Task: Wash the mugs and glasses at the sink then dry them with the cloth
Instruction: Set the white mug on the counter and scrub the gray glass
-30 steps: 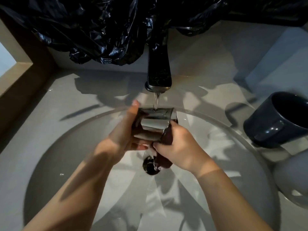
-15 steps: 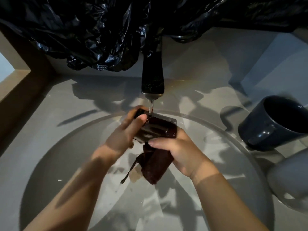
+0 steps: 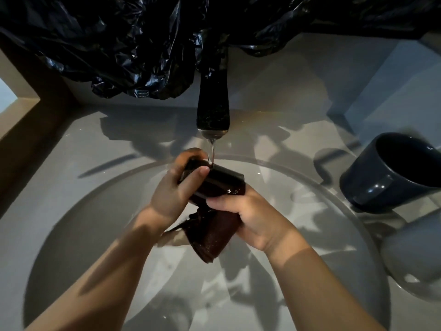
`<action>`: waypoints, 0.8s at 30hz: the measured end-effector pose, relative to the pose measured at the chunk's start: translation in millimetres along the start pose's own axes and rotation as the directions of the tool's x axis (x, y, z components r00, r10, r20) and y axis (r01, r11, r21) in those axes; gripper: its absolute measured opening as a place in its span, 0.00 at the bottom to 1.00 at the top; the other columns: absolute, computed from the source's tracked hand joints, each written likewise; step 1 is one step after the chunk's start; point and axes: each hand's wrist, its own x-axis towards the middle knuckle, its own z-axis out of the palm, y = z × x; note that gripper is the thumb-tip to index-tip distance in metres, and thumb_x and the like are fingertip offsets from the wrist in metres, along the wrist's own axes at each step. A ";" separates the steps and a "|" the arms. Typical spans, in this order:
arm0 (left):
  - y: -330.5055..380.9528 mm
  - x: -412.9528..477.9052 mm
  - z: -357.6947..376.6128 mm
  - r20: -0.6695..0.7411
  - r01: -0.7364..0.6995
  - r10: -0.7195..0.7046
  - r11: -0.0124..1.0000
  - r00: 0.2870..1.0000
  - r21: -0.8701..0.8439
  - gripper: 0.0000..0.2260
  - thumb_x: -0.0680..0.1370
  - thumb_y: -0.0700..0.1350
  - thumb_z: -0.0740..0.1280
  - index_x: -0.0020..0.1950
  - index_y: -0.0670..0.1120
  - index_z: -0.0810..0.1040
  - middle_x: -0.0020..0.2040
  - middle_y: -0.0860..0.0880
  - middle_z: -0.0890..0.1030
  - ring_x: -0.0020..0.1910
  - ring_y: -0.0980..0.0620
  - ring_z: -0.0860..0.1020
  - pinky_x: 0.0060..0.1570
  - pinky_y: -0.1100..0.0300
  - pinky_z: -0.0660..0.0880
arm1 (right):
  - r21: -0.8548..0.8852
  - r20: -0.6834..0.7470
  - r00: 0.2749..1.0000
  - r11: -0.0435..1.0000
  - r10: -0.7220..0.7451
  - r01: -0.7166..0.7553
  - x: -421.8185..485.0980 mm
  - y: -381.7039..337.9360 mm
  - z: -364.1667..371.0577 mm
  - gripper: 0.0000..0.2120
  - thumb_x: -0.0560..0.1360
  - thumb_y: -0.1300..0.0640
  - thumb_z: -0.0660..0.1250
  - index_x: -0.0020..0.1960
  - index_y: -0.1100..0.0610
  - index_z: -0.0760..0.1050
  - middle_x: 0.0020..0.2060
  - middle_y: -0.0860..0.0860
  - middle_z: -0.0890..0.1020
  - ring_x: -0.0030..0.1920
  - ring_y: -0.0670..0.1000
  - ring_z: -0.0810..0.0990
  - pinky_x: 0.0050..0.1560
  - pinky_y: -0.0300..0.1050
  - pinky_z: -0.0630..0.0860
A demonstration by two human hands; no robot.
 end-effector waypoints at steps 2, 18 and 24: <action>1.3 -0.9 -2.0 0.085 0.179 -0.176 0.983 0.981 -0.035 0.15 0.66 0.63 0.62 0.48 0.56 0.72 0.32 0.56 0.78 0.28 0.62 0.74 0.29 0.70 0.69 | -0.309 -0.053 0.993 0.947 -0.109 0.087 -3.9 -5.1 -1.8 0.16 0.65 0.62 0.71 0.52 0.52 0.80 0.50 0.54 0.84 0.53 0.54 0.82 0.58 0.49 0.76; 6.7 -2.6 -5.3 0.155 0.131 -0.126 0.991 0.980 -0.019 0.22 0.60 0.63 0.66 0.53 0.69 0.72 0.40 0.58 0.80 0.35 0.62 0.78 0.31 0.69 0.72 | 0.027 0.050 0.999 1.000 -0.009 0.008 -9.2 -12.3 -4.8 0.19 0.65 0.64 0.67 0.56 0.57 0.79 0.55 0.58 0.82 0.58 0.57 0.80 0.64 0.55 0.73; 2.1 0.4 -6.3 0.203 0.527 -0.489 0.817 0.848 -0.233 0.23 0.64 0.64 0.64 0.43 0.46 0.78 0.31 0.46 0.77 0.24 0.51 0.70 0.21 0.66 0.62 | -0.791 -0.029 0.987 0.608 -0.156 0.073 -5.3 -3.0 7.7 0.14 0.72 0.61 0.71 0.55 0.49 0.76 0.50 0.47 0.81 0.55 0.50 0.78 0.60 0.42 0.73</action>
